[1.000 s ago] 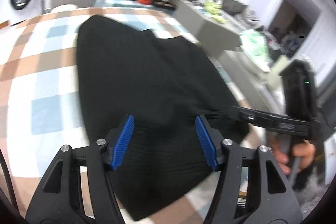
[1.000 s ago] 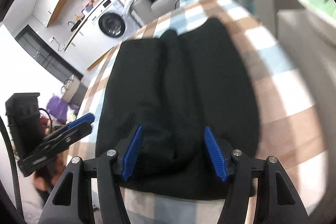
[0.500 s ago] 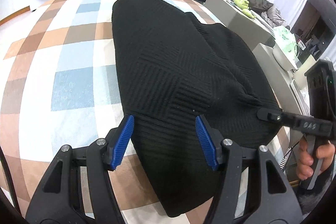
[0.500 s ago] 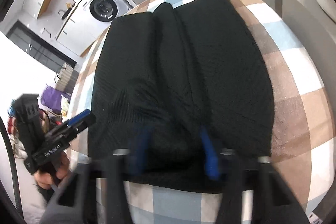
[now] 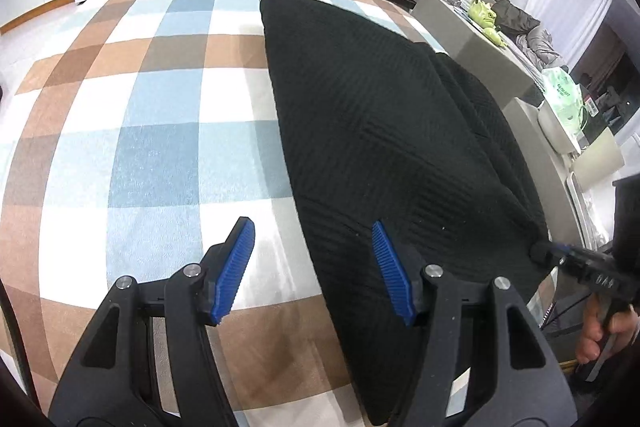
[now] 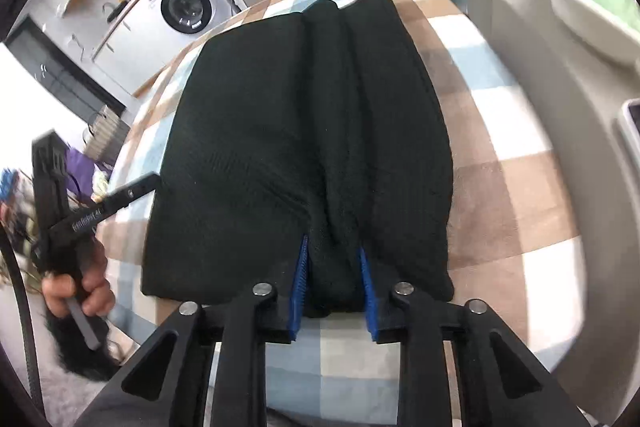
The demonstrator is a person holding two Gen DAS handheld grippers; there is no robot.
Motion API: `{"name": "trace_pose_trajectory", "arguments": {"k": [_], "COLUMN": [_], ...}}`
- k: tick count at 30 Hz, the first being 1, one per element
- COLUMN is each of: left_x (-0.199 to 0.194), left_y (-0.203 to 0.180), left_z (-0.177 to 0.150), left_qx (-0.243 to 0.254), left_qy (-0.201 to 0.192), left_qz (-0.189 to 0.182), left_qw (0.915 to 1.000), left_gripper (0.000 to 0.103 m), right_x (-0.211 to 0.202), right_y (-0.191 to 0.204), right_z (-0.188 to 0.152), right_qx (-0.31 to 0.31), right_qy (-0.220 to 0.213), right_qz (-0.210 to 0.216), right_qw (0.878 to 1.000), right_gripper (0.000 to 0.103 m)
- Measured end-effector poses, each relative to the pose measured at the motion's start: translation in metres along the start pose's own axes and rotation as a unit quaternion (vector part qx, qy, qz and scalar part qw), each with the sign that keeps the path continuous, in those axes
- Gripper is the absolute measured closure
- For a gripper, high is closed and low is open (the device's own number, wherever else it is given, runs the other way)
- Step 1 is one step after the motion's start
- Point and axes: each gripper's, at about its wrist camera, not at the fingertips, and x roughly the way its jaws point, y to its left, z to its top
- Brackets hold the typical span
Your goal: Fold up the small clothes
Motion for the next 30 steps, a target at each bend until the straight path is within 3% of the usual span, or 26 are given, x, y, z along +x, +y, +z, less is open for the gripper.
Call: {"name": "trace_pose_trajectory", "arguments": {"k": [1, 3, 11, 21, 23, 25, 30], "left_x": [0.001, 0.005, 0.022, 0.051, 0.052, 0.051, 0.047], "left_y": [0.001, 0.003, 0.011, -0.006, -0.007, -0.006, 0.001], "left_z": [0.0, 0.0, 0.017, 0.049, 0.052, 0.053, 0.053], "left_qx": [-0.001, -0.005, -0.041, -0.055, -0.062, -0.062, -0.071], "left_qy": [0.002, 0.007, 0.009, 0.027, 0.016, 0.001, -0.019], "left_qz": [0.001, 0.0, -0.021, -0.056, -0.061, -0.06, -0.07], "left_qw": [1.0, 1.0, 0.9989, 0.9966, 0.9961, 0.9963, 0.9948], "left_gripper": [0.045, 0.045, 0.045, 0.046, 0.062, 0.085, 0.091], "right_x": [-0.003, -0.008, 0.001, 0.017, 0.019, 0.02, 0.026], "right_y": [-0.002, -0.006, 0.0, 0.007, 0.008, 0.008, 0.012], "right_z": [0.003, 0.007, 0.023, 0.024, 0.024, 0.023, 0.024], "right_qx": [0.005, 0.01, -0.001, -0.015, -0.018, -0.02, -0.024], "right_qy": [-0.012, -0.033, -0.042, -0.027, -0.026, -0.026, -0.02], "right_qz": [0.016, 0.036, 0.011, 0.0, -0.001, -0.002, -0.005], "right_qw": [1.0, 0.999, 0.999, 1.0, 0.999, 0.999, 0.999], "right_gripper": [0.062, 0.05, 0.05, 0.05, 0.05, 0.05, 0.05]}}
